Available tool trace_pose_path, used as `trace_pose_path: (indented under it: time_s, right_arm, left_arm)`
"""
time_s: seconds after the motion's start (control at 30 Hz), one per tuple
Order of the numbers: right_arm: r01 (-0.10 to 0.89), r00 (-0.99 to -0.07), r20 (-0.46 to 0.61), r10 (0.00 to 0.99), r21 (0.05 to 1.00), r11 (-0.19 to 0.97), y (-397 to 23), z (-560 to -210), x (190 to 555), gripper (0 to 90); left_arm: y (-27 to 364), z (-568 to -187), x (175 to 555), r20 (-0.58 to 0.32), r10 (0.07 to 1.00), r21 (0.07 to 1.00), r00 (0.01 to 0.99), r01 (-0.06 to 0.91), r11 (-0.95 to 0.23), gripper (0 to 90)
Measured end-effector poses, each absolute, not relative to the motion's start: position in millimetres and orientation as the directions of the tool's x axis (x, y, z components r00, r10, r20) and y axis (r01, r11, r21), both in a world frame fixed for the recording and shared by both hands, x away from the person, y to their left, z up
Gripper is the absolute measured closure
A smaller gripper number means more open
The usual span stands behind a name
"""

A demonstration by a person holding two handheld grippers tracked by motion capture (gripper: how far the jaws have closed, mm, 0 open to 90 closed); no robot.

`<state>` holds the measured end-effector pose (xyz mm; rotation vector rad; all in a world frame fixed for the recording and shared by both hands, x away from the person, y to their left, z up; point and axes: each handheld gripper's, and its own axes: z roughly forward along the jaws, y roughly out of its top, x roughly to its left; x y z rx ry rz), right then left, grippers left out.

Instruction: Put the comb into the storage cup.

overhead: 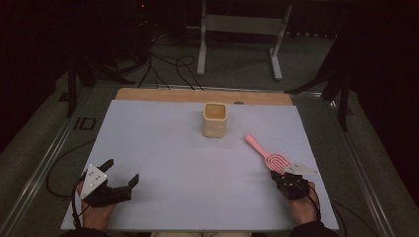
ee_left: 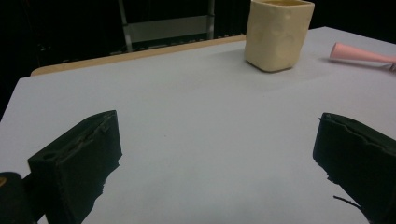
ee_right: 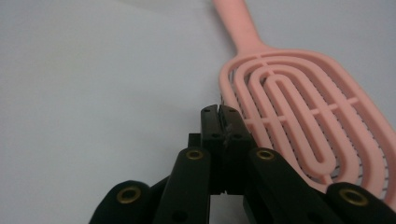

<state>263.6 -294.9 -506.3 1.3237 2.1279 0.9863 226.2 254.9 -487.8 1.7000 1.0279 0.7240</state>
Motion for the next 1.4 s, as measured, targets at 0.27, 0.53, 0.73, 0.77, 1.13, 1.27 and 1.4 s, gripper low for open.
trace_pose_path:
  time_s: [0.27,0.53,0.73,0.77,1.13,1.27,1.4]
  right_arm:
    - [0.624,-0.365,0.022,0.931,0.748,0.227,-309.2,-506.9,271.9,89.9]
    - [0.662,-0.284,0.019,0.959,0.727,0.182,-327.7,-506.8,292.3,89.9]
    - [0.682,-0.254,-0.012,0.967,0.707,0.188,-330.1,-506.7,311.9,89.9]
    - [0.684,-0.252,-0.013,0.968,0.705,0.187,-330.2,-506.6,313.6,89.9]
    - [0.699,-0.250,-0.047,0.967,0.682,0.213,-323.7,-501.5,353.4,89.8]
    - [0.707,-0.250,-0.058,0.966,0.671,0.223,-320.3,-501.4,361.9,89.8]
    - [0.698,-0.283,-0.077,0.956,0.667,0.260,-318.2,-502.9,368.0,89.6]
  left_arm:
    - [254.1,-488.8,226.6,0.000,0.887,0.939,0.463,0.304,-0.159,1.9]
    - [254.3,-489.8,227.0,-0.002,0.889,0.938,0.458,0.309,-0.157,1.9]
    - [255.4,-490.9,227.4,-0.005,0.892,0.937,0.452,0.315,-0.154,2.0]
    - [255.3,-491.0,227.3,-0.007,0.893,0.937,0.450,0.315,-0.152,2.0]
    - [255.4,-491.3,227.4,-0.008,0.893,0.937,0.450,0.315,-0.150,2.0]
    - [256.3,-491.1,227.3,-0.009,0.894,0.938,0.448,0.314,-0.148,2.0]
    - [255.7,-491.4,227.5,-0.010,0.894,0.938,0.449,0.315,-0.147,2.0]
